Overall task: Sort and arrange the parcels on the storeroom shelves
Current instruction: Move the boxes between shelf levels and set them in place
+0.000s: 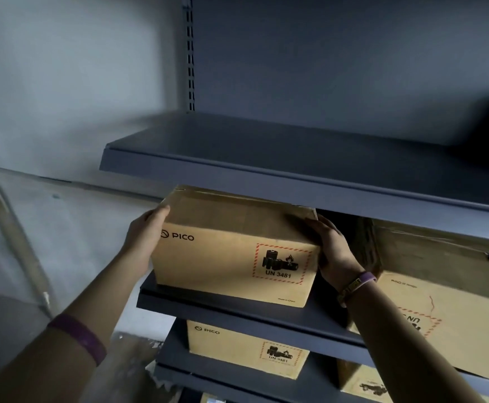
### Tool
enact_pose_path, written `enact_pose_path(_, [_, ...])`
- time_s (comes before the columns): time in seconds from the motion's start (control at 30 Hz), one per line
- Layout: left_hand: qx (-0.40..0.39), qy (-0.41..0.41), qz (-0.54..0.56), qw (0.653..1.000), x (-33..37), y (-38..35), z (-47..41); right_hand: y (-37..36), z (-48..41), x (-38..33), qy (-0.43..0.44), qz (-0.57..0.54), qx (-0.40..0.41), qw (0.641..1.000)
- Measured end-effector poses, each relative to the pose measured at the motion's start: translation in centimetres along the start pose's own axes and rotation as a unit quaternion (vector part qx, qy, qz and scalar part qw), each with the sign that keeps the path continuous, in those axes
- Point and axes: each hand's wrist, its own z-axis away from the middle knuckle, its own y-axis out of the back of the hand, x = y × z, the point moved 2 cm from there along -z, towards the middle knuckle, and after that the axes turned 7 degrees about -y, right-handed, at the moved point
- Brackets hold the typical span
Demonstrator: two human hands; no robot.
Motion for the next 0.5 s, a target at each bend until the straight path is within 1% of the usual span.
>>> enact_pose_path(0.1, [-0.003,-0.012,0.012,1.000,-0.1,0.2,0.6,-0.1,0.7,-0.2,-0.004,-0.016,-0.017,1.000])
enact_pose_path(0.27, [0.022,-0.008,0.037,0.999,-0.2,1.3,3.5,0.2,2.5,-0.2,-0.004,-0.034,-0.045,0.998])
enact_pose_path(0.5, [0.063,-0.021,0.041,0.997,0.3,4.4,12.9,2.5,8.7,0.8,-0.008,-0.043,-0.099,0.994])
